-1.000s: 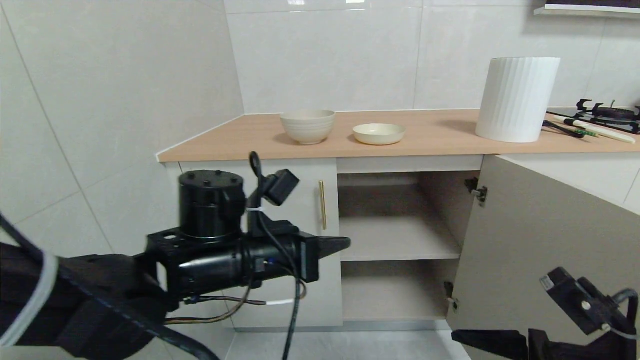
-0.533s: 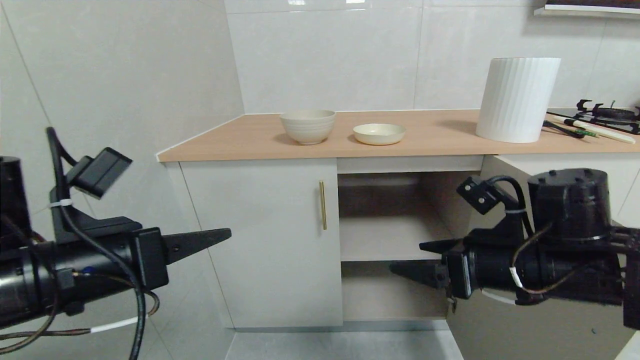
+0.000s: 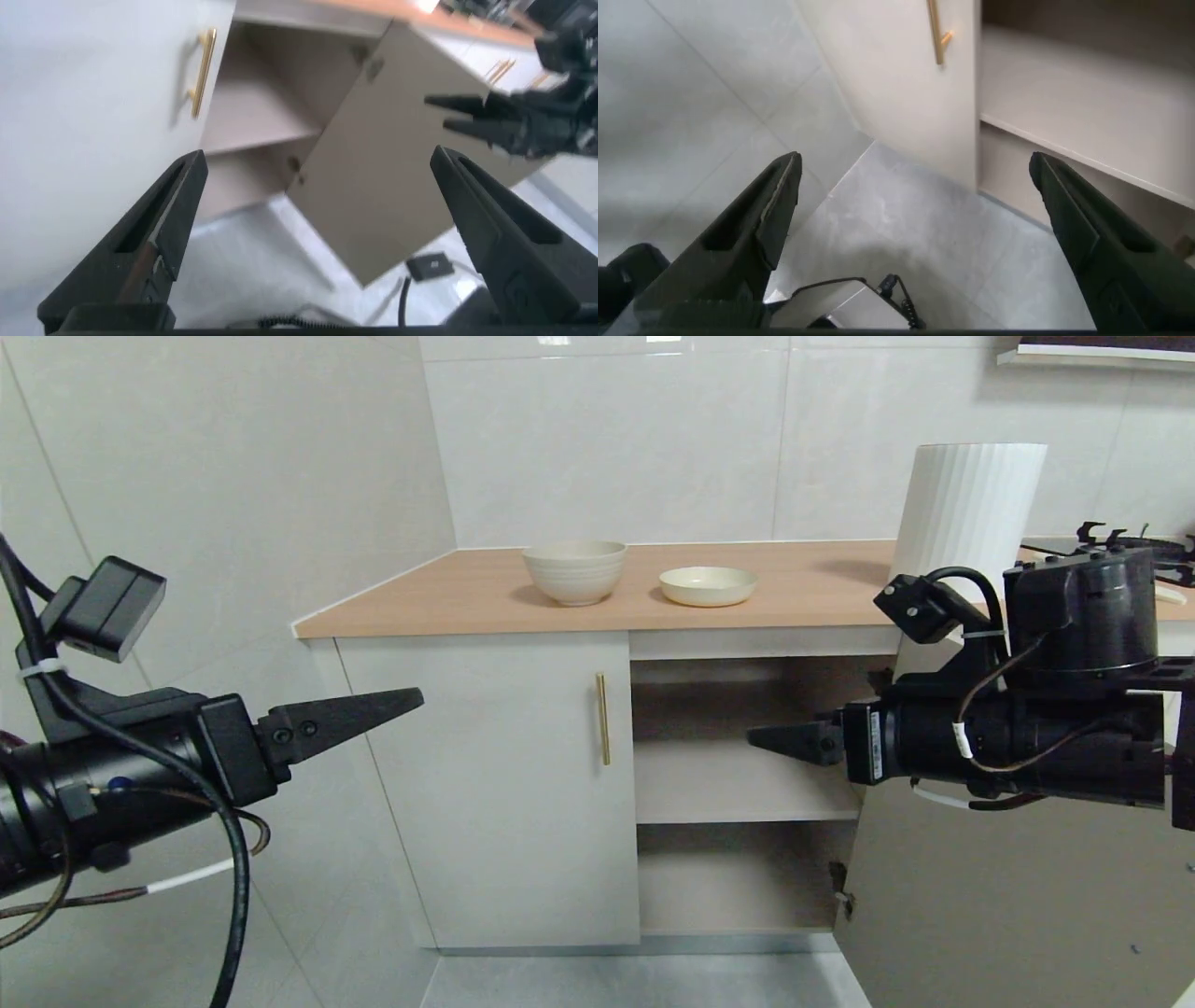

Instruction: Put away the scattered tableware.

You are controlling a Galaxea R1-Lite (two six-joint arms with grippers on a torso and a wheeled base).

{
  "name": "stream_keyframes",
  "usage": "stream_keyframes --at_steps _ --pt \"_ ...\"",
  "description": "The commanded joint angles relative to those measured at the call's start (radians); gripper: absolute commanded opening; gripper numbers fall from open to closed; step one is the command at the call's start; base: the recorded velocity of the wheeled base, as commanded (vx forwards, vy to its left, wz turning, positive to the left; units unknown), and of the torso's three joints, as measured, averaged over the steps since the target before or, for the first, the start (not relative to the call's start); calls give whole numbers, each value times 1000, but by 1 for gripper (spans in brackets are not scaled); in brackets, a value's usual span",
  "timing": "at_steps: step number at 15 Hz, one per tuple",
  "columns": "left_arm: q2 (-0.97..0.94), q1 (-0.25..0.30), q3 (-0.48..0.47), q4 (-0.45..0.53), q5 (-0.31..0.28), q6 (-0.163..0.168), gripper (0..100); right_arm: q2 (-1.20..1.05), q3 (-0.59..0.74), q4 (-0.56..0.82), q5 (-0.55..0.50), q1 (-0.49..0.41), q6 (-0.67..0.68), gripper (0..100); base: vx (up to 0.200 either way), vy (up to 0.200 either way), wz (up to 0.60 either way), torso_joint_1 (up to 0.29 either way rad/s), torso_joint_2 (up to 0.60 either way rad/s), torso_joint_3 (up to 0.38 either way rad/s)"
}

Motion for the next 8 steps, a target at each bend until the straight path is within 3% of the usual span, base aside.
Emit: stream_keyframes --at_steps 1,6,8 --pt "54 1 1 -10 -1 -3 100 -55 -7 25 -1 -1 8 100 0 0 0 0 0 0" --pt "51 1 -7 -11 -1 -3 100 -80 -22 42 -1 11 46 100 0 0 0 0 0 0" --pt "49 1 -7 -8 -1 -3 100 -85 -24 67 -1 13 47 100 200 0 0 0 5 0"
